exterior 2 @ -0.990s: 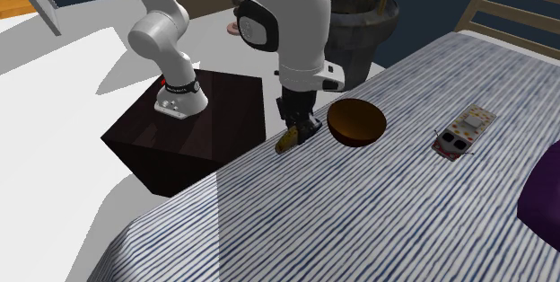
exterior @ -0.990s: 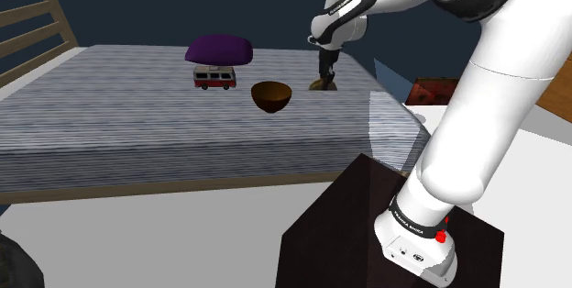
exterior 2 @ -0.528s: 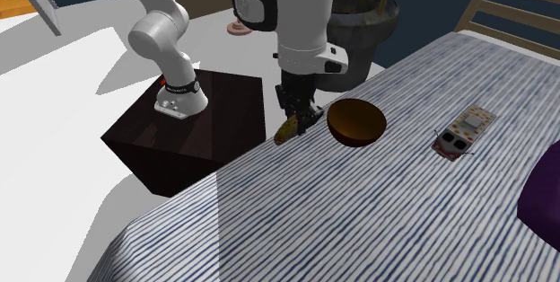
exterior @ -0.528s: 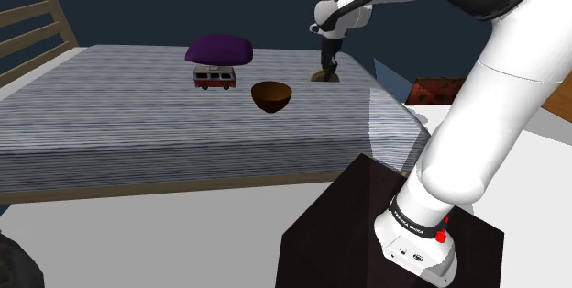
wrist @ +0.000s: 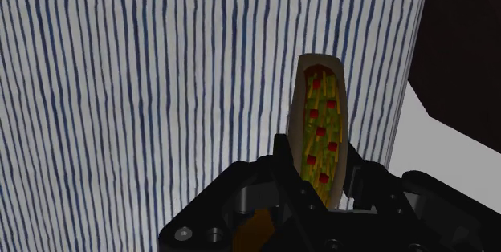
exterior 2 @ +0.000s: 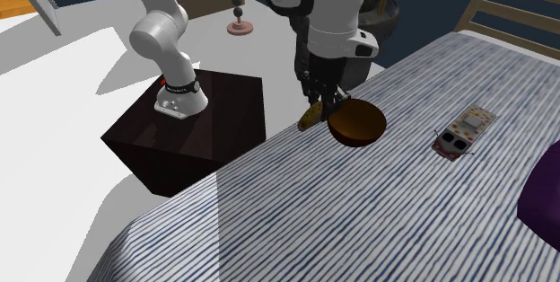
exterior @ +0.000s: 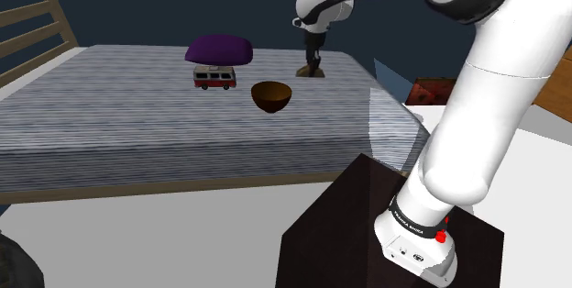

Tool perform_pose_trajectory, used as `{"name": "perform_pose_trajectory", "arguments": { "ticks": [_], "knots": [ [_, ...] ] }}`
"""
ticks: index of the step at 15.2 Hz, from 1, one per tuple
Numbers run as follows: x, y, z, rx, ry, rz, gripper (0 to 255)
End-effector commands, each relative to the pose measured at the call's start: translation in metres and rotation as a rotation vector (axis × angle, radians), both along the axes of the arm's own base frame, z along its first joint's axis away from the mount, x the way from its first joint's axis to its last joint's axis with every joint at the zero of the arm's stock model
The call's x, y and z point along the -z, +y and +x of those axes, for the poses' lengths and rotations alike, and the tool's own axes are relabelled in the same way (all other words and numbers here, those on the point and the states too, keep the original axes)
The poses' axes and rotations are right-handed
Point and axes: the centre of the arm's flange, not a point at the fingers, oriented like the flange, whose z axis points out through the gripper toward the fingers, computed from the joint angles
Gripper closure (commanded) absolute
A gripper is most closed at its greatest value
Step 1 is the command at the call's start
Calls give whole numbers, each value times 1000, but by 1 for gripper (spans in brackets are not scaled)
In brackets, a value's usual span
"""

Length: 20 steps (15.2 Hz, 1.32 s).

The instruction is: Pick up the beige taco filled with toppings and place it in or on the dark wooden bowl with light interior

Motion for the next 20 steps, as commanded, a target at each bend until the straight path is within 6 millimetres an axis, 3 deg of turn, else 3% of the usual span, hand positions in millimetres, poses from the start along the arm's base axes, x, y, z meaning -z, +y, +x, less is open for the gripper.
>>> {"name": "perform_pose_trajectory", "arguments": {
  "ticks": [1, 11, 20],
  "knots": [
    [-1, 20, 19, 1, 0, 0, 255],
    [-4, 106, 116, 1, 0, 0, 255],
    [43, 106, 116, 1, 0, 0, 255]
  ]
}}
